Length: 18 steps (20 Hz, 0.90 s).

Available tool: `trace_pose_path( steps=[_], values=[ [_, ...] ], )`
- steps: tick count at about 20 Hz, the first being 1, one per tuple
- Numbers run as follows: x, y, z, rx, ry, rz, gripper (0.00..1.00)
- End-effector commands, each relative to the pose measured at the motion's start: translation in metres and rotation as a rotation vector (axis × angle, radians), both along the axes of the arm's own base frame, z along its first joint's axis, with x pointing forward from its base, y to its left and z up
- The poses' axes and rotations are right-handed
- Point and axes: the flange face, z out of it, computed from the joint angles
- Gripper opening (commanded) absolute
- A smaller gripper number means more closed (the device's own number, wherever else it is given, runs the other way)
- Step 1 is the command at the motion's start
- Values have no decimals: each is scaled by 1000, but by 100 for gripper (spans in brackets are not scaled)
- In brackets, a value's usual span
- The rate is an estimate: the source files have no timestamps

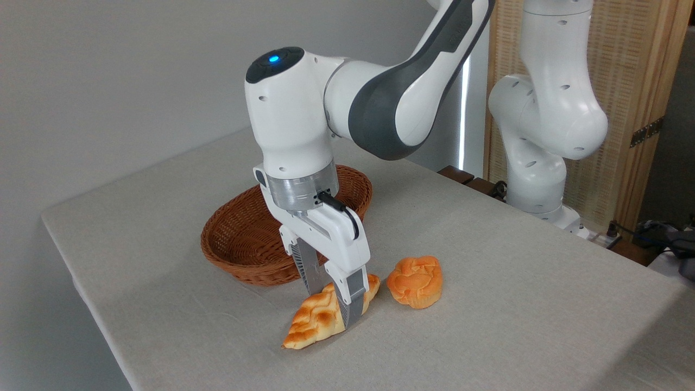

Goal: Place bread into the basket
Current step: 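Close the gripper on the middle of the braided bread loaf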

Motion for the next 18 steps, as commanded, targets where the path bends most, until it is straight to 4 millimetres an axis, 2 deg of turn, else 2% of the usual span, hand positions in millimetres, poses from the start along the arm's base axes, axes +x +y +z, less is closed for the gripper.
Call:
trace_pose_path(
  steps=[1,2,4,6,7,18],
  values=[
    [-7,1,-2,-14,-13,-18,98],
    [-7,1,-2,-14,-11,-21,88],
    [-7,2,-2,-14,-11,-44,55],
    [-7,2,-2,-14,-10,-85,39],
    [-8,3,-1,-15,-10,-91,37],
    [-8,4,0,-16,-10,-91,37]
  ],
)
